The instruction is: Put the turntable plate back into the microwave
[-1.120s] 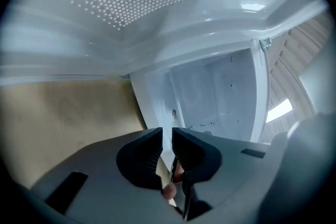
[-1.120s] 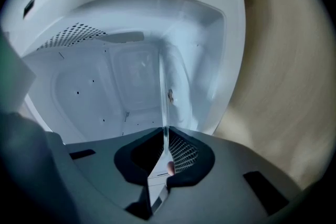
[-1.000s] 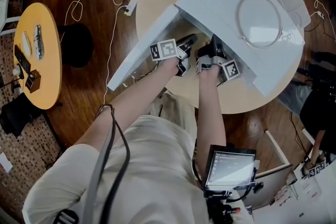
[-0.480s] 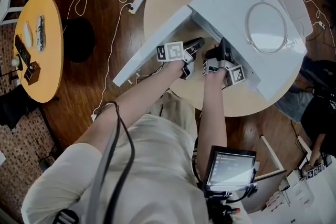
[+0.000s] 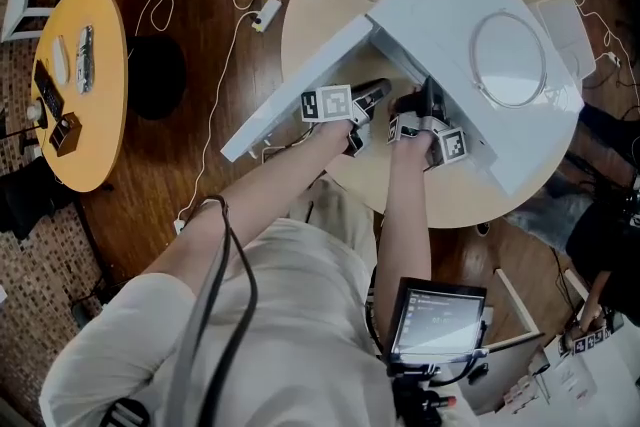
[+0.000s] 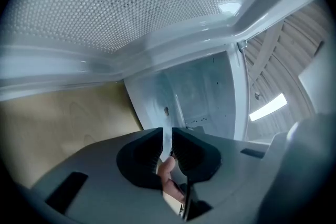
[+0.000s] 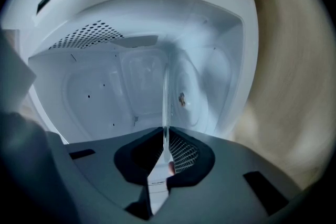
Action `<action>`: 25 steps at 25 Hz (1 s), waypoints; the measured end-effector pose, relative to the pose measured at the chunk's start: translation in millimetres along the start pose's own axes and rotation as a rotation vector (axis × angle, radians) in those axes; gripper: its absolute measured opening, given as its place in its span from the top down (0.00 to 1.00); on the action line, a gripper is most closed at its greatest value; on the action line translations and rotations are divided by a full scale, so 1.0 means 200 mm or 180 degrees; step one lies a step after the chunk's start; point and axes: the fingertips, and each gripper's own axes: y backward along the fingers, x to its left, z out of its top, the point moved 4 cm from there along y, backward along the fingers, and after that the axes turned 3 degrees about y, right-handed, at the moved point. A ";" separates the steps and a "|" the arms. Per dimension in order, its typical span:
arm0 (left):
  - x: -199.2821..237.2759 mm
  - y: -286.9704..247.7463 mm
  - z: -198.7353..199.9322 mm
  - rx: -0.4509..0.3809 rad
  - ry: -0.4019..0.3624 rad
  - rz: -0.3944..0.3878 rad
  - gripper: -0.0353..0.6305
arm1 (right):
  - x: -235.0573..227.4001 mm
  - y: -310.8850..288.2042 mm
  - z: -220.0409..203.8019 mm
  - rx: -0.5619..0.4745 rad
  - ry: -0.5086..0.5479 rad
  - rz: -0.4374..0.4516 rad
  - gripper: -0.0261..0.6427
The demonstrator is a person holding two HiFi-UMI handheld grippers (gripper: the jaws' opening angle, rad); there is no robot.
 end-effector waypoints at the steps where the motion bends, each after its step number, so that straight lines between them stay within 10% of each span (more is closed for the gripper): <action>1: 0.00 0.00 0.00 -0.0003 -0.0013 0.0006 0.88 | 0.00 0.00 0.01 -0.0014 -0.0008 0.0008 0.91; 25: 0.05 -0.31 0.07 0.0112 -0.0182 0.0277 0.88 | -0.24 0.11 0.25 -0.0619 0.0040 -0.0455 0.91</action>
